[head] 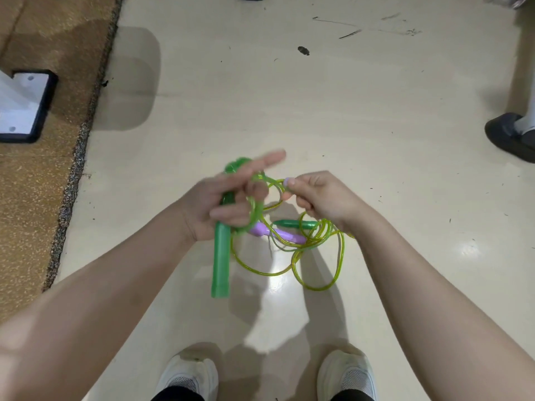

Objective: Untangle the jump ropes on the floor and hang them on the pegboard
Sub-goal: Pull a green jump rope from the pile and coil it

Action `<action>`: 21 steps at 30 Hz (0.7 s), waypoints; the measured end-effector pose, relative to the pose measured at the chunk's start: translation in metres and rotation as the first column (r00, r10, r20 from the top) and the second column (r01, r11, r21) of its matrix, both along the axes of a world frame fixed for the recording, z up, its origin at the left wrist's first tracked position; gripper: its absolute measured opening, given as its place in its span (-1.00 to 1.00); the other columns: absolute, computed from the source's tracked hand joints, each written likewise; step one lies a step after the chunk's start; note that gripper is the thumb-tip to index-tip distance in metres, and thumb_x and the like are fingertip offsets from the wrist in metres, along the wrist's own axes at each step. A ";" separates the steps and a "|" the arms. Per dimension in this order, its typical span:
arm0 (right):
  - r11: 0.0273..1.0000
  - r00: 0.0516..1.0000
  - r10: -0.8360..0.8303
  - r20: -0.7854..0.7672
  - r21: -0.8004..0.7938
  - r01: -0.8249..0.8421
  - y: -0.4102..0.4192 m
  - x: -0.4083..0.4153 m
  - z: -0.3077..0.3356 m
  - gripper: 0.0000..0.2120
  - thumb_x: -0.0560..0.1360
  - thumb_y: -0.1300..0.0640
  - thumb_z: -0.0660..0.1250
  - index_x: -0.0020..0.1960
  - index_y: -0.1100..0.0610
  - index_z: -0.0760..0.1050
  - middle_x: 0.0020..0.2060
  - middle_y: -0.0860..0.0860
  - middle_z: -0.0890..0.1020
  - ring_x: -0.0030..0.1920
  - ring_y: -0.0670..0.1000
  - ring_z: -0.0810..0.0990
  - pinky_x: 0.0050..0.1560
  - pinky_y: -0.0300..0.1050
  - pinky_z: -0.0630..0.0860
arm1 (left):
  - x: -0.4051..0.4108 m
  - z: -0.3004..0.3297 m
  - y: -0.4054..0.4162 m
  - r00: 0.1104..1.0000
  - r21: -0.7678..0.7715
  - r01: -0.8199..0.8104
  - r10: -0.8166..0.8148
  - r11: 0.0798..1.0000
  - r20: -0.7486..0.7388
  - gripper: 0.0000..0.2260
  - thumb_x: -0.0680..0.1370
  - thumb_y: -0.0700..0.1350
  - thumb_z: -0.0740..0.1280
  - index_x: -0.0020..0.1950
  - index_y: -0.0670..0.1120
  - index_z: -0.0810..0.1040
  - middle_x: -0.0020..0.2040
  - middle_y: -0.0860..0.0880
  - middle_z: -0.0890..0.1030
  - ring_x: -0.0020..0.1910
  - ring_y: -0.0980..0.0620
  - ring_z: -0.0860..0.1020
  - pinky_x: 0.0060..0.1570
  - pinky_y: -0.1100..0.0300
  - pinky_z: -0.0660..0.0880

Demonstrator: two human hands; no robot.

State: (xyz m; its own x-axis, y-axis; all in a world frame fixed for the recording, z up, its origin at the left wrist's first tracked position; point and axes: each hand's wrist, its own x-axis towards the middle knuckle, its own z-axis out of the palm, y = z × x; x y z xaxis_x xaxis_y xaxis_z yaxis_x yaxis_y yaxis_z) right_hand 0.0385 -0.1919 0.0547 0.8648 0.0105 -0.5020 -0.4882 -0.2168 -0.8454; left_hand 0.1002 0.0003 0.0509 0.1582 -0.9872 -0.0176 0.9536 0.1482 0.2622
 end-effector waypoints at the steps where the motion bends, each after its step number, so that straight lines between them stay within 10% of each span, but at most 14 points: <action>1: 0.997 0.996 0.076 -0.050 -0.012 -0.077 0.003 -0.005 -0.004 -0.76 0.61 0.12 0.17 -0.12 0.23 0.51 -0.52 0.02 0.27 -0.60 -0.13 0.19 -0.57 -0.33 0.16 | 0.005 0.003 -0.001 0.991 0.072 -0.125 0.129 0.990 -0.048 -0.65 0.61 -0.19 0.11 0.40 -0.16 0.38 0.01 -0.18 0.64 -0.55 0.13 0.33 -0.50 0.30 0.40; 5: 0.921 0.909 0.388 -0.151 0.032 -0.388 0.019 -0.011 0.007 -0.82 0.59 0.20 0.15 -0.18 0.13 0.41 -0.56 -0.02 0.44 -0.64 -0.09 0.29 -0.12 -0.17 0.52 | 0.015 -0.011 0.006 0.788 0.616 -0.597 0.522 0.514 0.327 -0.67 0.63 -0.13 0.10 0.40 0.00 0.32 0.11 0.00 0.64 -0.25 0.10 0.65 -0.12 0.23 0.59; 9: 0.784 0.767 0.620 -0.167 0.100 -0.612 0.024 -0.002 0.042 -0.78 0.54 0.25 0.24 0.14 0.05 0.48 -0.46 -0.02 0.56 -0.55 -0.08 0.48 -0.49 -0.36 0.36 | 0.000 -0.025 0.005 0.808 0.750 -0.583 0.323 0.312 0.493 -0.62 0.63 -0.17 0.16 0.45 -0.06 0.23 0.37 -0.07 0.44 0.07 -0.07 0.59 0.25 -0.04 0.44; 13: 0.841 0.881 0.470 0.053 0.276 -0.466 0.020 0.004 0.059 -0.85 0.45 0.35 0.30 -0.03 0.19 0.58 -0.52 0.02 0.52 -0.61 -0.10 0.38 -0.59 -0.33 0.28 | -0.027 -0.005 -0.012 0.775 0.683 -0.466 -0.113 0.562 0.622 -0.80 0.62 -0.02 0.16 0.03 -0.07 0.53 -0.17 -0.08 0.64 -0.55 0.11 0.47 -0.40 0.26 0.45; 18: 0.974 0.937 -0.220 0.271 0.004 0.228 -0.002 0.019 0.039 -0.87 0.47 0.23 0.35 -0.25 0.17 0.58 -0.51 -0.03 0.40 -0.52 -0.15 0.27 -0.53 -0.35 0.22 | -0.028 -0.002 -0.016 0.851 0.641 -0.054 -0.301 0.765 0.431 -0.19 0.45 0.43 -0.23 0.14 -0.06 0.61 -0.59 -0.06 0.49 -0.51 -0.09 -0.04 -0.40 0.23 0.34; 21: 0.951 0.937 -0.283 0.207 -0.067 0.302 -0.003 0.011 0.005 -0.80 0.48 0.17 0.37 -0.19 0.32 0.57 -0.38 0.14 0.41 -0.50 -0.15 0.29 -0.47 -0.32 0.27 | -0.023 0.009 -0.014 0.847 0.393 0.123 -0.302 0.911 0.438 -0.42 0.37 0.42 0.20 0.11 0.04 0.65 -0.52 -0.05 0.58 -0.59 -0.11 -0.06 -0.41 0.31 0.38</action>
State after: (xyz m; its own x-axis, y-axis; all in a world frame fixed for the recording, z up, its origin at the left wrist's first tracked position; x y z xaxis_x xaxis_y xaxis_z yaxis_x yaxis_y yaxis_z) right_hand 0.0495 -0.1945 0.0592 0.9023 -0.2976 -0.3118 -0.3724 -0.1740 -0.9116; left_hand 0.0770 -0.0134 0.0598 0.0221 -0.9428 -0.3326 0.6900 -0.2264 0.6875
